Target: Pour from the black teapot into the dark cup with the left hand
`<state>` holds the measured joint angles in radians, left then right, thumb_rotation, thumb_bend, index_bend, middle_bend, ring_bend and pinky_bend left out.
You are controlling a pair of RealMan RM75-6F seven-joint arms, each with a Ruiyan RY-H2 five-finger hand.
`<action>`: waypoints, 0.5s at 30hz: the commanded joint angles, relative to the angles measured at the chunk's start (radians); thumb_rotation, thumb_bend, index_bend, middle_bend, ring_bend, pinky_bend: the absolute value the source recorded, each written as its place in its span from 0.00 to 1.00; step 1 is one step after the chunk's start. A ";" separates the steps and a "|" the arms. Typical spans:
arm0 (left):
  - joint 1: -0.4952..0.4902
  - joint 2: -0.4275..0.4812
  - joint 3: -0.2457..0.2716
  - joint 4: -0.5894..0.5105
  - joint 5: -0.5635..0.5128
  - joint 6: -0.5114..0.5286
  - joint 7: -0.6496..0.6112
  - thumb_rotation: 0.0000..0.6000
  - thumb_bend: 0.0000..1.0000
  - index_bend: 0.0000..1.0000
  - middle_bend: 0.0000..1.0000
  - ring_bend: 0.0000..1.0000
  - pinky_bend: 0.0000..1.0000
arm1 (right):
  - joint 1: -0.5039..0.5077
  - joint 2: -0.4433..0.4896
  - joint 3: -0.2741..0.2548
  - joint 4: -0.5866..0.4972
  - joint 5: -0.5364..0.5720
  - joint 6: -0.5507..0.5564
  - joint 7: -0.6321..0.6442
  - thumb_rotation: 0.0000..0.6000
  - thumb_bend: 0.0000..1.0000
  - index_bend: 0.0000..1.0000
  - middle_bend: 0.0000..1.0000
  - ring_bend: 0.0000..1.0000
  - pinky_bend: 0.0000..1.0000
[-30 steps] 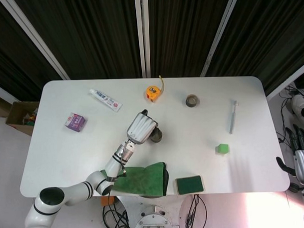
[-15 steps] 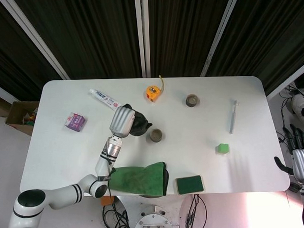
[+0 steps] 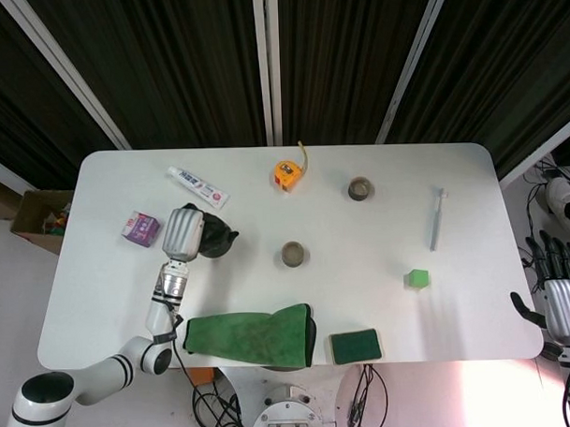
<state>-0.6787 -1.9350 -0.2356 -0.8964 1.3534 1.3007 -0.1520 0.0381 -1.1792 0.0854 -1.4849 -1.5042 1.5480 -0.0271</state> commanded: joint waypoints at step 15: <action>0.052 -0.149 0.063 0.338 0.053 0.021 -0.156 1.00 0.33 1.00 1.00 1.00 0.56 | -0.001 0.003 -0.003 -0.016 -0.006 0.004 -0.021 1.00 0.21 0.00 0.00 0.00 0.00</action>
<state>-0.6287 -2.0766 -0.1747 -0.5665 1.4036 1.3221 -0.3006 0.0374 -1.1760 0.0825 -1.5005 -1.5099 1.5518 -0.0479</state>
